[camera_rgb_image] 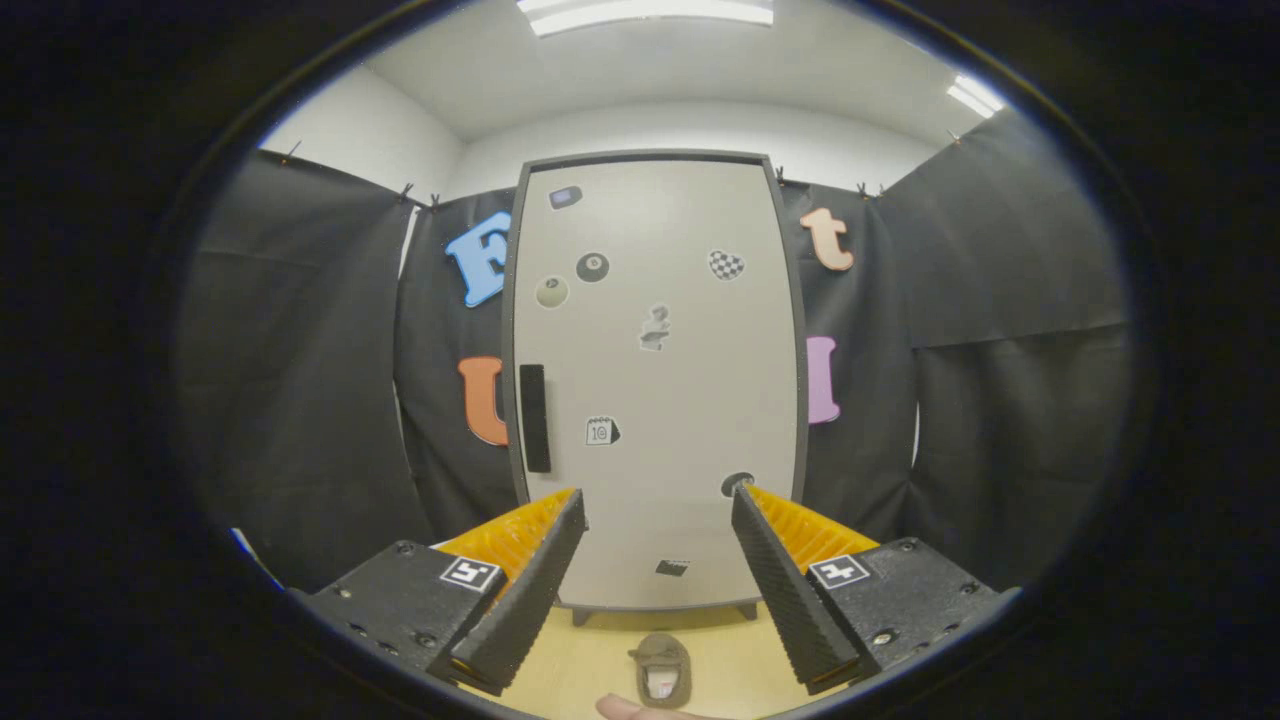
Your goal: Open the shoe cabinet door, grab the shoes and put them into the shoe cabinet, then close the shoe cabinet door.
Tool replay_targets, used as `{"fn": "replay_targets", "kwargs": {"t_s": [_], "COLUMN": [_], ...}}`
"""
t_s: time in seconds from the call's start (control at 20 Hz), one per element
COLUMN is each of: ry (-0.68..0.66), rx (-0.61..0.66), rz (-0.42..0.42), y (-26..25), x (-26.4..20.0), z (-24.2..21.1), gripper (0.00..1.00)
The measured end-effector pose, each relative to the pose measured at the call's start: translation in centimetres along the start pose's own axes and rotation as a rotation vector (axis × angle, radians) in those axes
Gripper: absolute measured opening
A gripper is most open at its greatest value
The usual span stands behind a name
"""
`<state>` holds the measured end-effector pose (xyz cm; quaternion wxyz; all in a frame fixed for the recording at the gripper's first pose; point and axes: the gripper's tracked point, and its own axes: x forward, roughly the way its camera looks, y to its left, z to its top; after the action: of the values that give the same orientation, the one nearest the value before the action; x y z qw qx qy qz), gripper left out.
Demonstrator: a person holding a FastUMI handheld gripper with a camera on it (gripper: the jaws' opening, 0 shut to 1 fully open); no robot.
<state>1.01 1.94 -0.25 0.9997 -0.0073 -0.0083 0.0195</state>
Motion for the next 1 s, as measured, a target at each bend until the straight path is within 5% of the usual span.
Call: {"fn": "replay_targets", "kwargs": {"t_s": [0.5, 0.7, 1.0], "ry": [-0.012, -0.045, 0.009], "rx": [-0.004, -0.004, -0.016], "rz": [0.016, 0.119, 0.166], "y": [3.2, 7.9, 12.8], "x": [4.4, 7.3, 13.2], "z": [1.0, 2.3, 1.9], "gripper": [0.97, 0.97, 0.97]}}
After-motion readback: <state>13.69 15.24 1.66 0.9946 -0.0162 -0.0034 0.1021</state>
